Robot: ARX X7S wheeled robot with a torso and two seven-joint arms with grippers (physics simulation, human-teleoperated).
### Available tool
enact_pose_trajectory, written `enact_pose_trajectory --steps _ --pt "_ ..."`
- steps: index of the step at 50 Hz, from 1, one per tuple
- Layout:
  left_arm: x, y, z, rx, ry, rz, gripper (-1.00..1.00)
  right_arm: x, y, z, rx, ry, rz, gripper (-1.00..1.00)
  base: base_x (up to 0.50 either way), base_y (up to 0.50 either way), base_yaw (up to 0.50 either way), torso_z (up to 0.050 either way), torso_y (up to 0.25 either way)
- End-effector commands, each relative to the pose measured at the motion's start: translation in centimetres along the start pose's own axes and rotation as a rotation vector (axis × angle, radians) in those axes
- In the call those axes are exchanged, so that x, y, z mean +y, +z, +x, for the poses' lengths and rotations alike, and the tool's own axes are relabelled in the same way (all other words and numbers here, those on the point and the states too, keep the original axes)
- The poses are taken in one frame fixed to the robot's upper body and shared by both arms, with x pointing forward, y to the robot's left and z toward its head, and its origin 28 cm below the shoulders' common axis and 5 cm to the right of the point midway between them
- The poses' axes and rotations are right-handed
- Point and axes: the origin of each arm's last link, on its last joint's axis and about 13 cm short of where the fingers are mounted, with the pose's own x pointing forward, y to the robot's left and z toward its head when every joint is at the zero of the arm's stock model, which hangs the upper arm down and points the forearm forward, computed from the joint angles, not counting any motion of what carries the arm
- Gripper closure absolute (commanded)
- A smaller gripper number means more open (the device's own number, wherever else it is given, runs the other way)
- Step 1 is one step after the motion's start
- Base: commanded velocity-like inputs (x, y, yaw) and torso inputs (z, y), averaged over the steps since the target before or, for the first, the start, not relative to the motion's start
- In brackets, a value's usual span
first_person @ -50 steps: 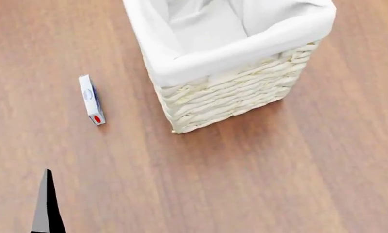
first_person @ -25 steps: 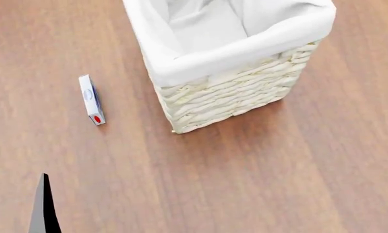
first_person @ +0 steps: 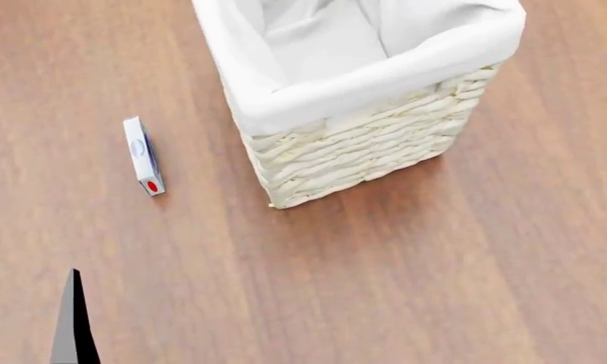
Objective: Pick up the alphabet soup and the cream cheese box, and put them in the basket.
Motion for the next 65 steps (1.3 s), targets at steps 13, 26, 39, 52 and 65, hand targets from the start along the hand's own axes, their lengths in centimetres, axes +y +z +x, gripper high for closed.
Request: enact_pose_trajectory --steps 13,26,39,52,65 --pt "0.1 -0.3 0.1 0.011 0.009 0.008 -1.00 0.3 -0.5 0.9 0.009 0.022 -0.002 -1.00 0.00 0.00 0.00 0.000 0.000" --pt "0.2 -0.4 0.2 0.015 0.018 0.011 -1.00 0.5 -0.7 1.4 0.011 0.037 -0.006 -1.00 0.00 0.00 0.00 0.000 0.000" --pt "0.2 -0.5 0.1 0.018 0.018 0.017 -1.00 0.6 -1.3 2.3 0.021 0.044 -0.020 -1.00 0.00 0.00 0.00 0.000 0.000" --pt "0.2 -0.7 0.2 0.022 0.018 0.024 -1.00 0.5 -1.7 2.8 0.030 0.037 -0.022 -1.00 0.00 0.00 0.00 0.000 0.000" --pt "0.2 -0.8 0.2 0.026 0.022 0.031 -1.00 0.7 -2.5 3.4 0.048 0.047 -0.029 -1.00 0.00 0.00 0.00 0.000 0.000"
